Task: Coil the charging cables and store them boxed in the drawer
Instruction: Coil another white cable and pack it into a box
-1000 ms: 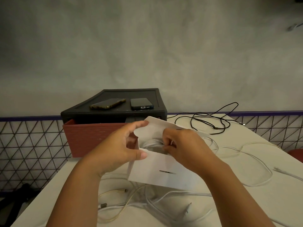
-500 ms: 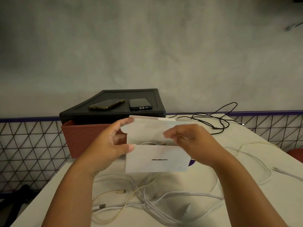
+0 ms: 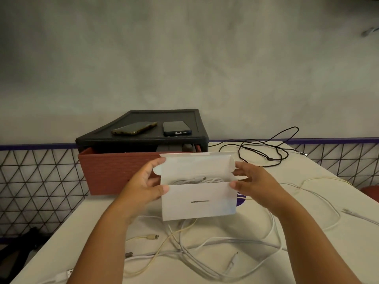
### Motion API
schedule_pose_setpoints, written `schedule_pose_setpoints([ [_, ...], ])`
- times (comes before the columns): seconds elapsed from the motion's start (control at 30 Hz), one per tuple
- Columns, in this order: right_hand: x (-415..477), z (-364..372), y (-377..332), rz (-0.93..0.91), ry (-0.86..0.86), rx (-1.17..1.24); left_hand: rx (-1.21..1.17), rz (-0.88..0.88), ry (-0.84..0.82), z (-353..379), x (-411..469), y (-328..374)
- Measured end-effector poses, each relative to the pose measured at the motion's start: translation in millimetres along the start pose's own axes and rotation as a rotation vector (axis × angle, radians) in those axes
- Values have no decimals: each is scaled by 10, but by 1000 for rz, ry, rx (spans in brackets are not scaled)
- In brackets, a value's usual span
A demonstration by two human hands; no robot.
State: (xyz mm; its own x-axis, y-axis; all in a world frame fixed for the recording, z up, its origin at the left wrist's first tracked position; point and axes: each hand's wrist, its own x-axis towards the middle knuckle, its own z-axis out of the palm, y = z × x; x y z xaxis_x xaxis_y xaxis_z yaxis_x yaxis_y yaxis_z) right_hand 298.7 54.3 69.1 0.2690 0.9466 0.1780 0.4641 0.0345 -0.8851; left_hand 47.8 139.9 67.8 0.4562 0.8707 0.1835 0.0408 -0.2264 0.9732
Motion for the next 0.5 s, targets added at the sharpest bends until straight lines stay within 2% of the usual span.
schedule_pose_setpoints([
  [0.3,-214,-567,190,98,12,74,15,-54,-113,542,73,-66],
  [0.5,-236,-594,347,148,-41,59,-12,-88,-148,614,42,-161],
])
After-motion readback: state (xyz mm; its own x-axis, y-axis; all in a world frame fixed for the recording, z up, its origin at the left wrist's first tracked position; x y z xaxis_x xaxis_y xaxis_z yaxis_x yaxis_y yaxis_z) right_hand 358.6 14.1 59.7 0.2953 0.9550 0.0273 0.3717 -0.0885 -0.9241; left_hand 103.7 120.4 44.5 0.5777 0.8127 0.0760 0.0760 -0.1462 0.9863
